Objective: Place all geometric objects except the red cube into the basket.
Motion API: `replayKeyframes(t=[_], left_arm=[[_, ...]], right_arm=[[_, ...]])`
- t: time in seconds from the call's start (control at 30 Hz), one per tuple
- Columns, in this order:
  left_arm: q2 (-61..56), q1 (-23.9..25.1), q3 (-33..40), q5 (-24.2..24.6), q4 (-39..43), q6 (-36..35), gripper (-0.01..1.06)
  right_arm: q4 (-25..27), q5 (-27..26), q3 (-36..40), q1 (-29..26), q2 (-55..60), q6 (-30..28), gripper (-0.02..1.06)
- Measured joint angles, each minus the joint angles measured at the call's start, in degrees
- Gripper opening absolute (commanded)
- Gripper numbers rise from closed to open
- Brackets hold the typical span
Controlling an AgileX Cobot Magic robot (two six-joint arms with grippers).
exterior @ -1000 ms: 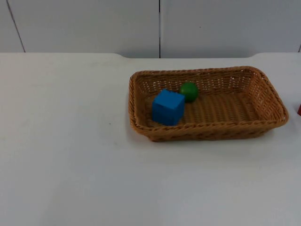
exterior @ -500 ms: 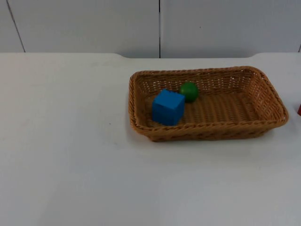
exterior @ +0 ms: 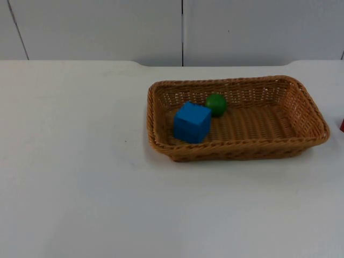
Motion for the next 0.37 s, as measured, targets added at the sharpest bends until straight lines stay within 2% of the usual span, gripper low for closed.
replayKeyframes(t=[0.17, 0.2, 0.37], left_arm=[[0.0, 0.0, 0.0, 0.0, 0.0, 0.0, 1.05], [0.0, 0.0, 0.0, 0.0, 0.0, 0.0, 1.05], [0.0, 0.0, 0.0, 0.0, 0.0, -0.09, 1.05]], right_arm=[[0.0, 0.0, 0.0, -9.4, 0.0, 0.14, 1.05], [0.0, 0.0, 0.0, -9.4, 0.0, 0.14, 1.05], [0.0, 0.0, 0.0, -17.38, 0.0, 0.14, 1.05]])
